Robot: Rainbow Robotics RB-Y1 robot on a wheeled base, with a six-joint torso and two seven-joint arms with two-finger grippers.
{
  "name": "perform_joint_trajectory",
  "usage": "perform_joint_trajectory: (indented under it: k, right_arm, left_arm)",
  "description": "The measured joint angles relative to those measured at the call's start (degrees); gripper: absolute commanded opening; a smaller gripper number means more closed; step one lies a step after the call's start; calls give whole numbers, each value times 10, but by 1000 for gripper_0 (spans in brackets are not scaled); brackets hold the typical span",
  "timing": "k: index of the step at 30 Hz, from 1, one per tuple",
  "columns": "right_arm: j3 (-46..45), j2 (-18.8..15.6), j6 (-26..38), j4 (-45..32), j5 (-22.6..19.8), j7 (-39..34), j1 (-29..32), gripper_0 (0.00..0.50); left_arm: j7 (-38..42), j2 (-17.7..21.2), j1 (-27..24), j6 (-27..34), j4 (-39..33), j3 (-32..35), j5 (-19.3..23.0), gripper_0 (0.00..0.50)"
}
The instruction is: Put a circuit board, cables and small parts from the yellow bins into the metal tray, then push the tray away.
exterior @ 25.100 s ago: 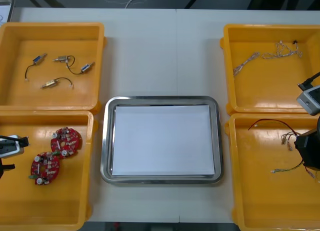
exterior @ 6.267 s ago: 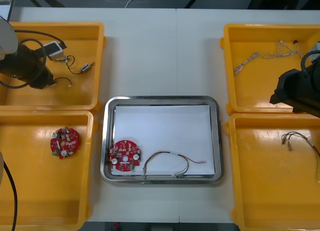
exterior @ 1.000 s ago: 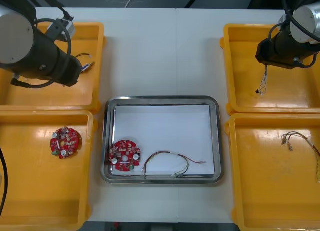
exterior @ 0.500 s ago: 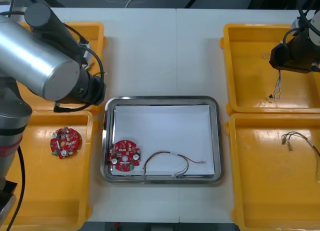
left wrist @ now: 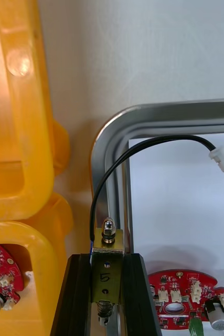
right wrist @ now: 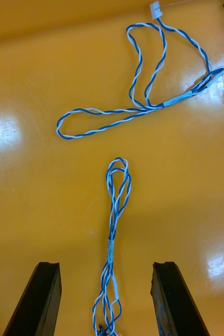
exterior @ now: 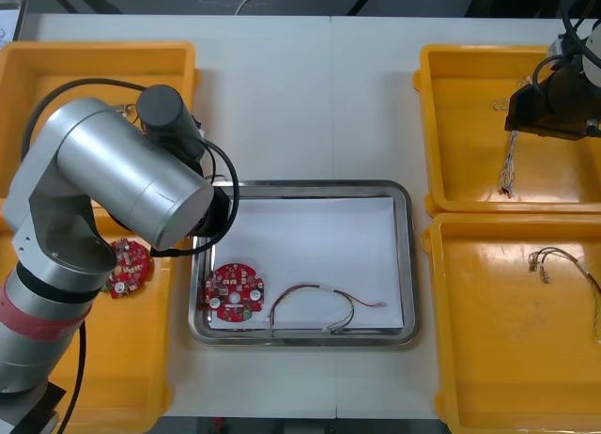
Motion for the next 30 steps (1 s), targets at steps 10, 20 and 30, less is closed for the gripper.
perform_joint_trajectory:
  k: [10, 20, 30]
  right_arm:
    - [0, 0, 38, 0, -1, 19, 0, 500]
    - [0, 0, 30, 25, -8, 21, 1, 500]
    - [0, 9, -10, 71, -4, 31, 1, 500]
  left_arm:
    - [3, -32, 28, 0, 0, -29, -48, 0]
    - [22, -53, 35, -5, 17, -58, -93, 0]
    - [42, -85, 34, -58, 91, -59, -125, 0]
